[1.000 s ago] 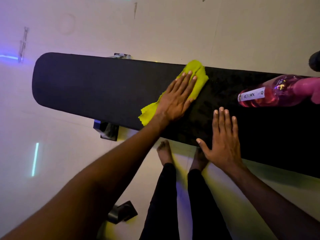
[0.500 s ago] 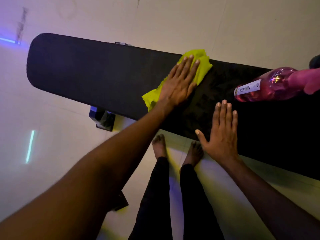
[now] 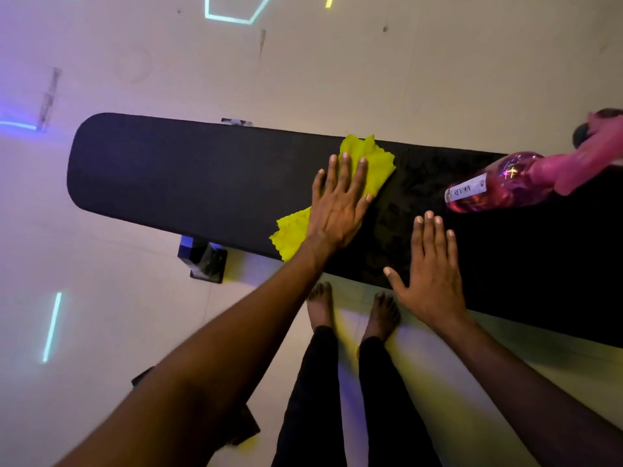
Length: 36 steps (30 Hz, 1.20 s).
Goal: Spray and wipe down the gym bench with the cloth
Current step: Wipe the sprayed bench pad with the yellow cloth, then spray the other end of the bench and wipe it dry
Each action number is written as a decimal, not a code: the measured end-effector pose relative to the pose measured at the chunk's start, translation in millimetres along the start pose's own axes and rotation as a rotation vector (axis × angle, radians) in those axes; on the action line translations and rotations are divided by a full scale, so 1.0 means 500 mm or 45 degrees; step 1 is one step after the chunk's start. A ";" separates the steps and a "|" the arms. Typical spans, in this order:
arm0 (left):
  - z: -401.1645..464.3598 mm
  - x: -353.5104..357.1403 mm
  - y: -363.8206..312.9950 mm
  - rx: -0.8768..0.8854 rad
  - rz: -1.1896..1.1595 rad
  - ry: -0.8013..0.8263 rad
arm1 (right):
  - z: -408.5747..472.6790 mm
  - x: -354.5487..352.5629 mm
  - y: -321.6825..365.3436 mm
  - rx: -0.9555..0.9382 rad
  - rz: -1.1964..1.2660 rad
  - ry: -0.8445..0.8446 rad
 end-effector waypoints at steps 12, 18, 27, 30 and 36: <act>-0.028 -0.173 -0.107 0.204 -0.572 -0.250 | -0.042 -0.090 -0.080 0.308 0.354 -0.127; 0.037 -0.260 -0.273 0.543 -0.835 -0.151 | -0.068 -0.098 -0.208 0.550 0.307 -0.033; 0.088 -0.258 -0.416 0.725 -0.751 -0.106 | -0.069 -0.069 -0.344 0.591 0.260 -0.043; 0.096 -0.243 -0.435 0.627 -0.755 -0.152 | -0.073 -0.051 -0.360 0.585 0.221 0.027; 0.100 -0.234 -0.479 0.648 -0.633 -0.221 | -0.094 -0.047 -0.404 0.640 0.296 0.005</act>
Point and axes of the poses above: each hand's wrist, its own z-axis towards the middle knuckle, its own x-axis out of the palm, y = z × x, the point moved 5 cm from there along z, towards the middle knuckle, and after that the axes turned 7 degrees about x, right-handed, at the moved point
